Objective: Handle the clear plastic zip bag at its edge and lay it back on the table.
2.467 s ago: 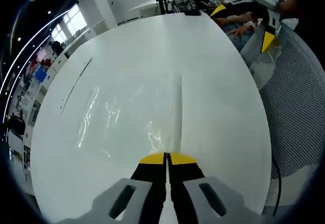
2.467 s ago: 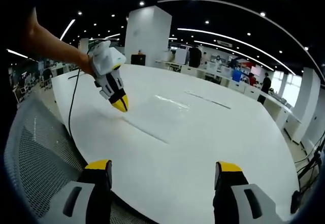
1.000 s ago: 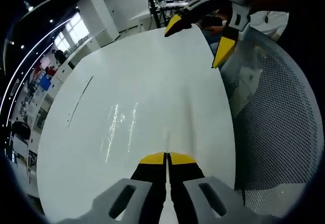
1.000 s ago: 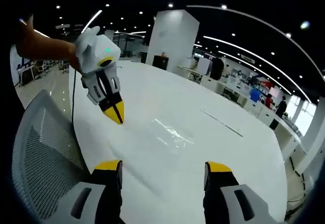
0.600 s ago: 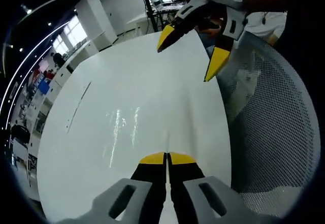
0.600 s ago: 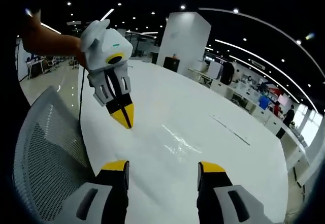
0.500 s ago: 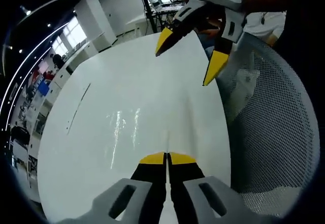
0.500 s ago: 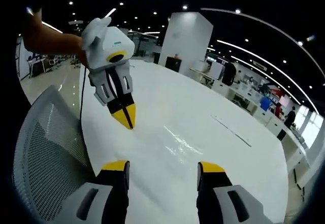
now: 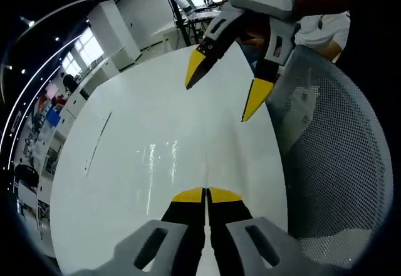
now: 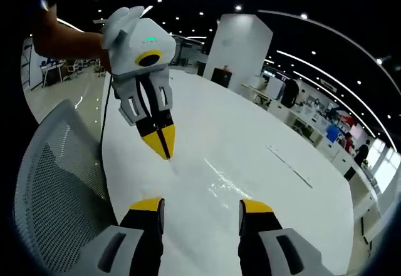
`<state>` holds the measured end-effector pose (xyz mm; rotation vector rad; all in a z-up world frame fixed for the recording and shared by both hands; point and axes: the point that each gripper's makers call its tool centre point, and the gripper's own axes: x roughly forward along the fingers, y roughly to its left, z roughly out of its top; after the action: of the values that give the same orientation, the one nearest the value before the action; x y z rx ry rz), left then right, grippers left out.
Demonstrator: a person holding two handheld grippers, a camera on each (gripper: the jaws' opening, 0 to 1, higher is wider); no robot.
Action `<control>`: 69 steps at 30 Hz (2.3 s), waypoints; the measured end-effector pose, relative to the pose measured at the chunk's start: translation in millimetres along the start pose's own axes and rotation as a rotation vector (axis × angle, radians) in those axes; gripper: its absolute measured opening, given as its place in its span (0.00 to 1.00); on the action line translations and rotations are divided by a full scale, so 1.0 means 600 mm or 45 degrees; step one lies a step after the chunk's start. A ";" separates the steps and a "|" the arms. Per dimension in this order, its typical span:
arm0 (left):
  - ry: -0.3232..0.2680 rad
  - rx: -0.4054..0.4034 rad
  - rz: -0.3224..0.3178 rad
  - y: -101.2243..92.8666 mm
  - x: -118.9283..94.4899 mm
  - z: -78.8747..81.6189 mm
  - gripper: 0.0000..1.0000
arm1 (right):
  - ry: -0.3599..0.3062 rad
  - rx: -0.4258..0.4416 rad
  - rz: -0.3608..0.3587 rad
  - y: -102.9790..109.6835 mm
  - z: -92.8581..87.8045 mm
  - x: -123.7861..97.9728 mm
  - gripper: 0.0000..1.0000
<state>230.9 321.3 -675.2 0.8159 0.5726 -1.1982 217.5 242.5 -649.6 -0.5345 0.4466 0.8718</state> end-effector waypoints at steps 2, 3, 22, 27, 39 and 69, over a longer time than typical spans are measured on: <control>-0.004 0.008 0.001 0.001 -0.002 0.004 0.00 | 0.000 -0.010 0.008 0.000 0.003 0.000 0.45; -0.007 0.009 0.000 0.001 -0.003 0.006 0.00 | 0.001 -0.013 0.010 0.001 0.004 0.000 0.44; -0.021 0.051 -0.035 -0.009 -0.005 0.026 0.00 | 0.004 -0.073 0.096 0.021 0.016 0.021 0.27; -0.036 0.046 -0.054 -0.014 -0.005 0.031 0.00 | 0.017 -0.114 0.119 0.027 0.016 0.030 0.23; -0.074 0.056 -0.083 -0.022 -0.011 0.045 0.00 | 0.041 -0.207 0.167 0.039 0.014 0.048 0.12; -0.055 0.276 -0.064 -0.016 0.000 0.017 0.00 | 0.053 -0.375 0.262 0.060 0.017 0.062 0.00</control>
<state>221.2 311.7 -671.9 0.9607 0.4350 -1.3369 211.2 289.9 -671.9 -0.7880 0.4177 1.1348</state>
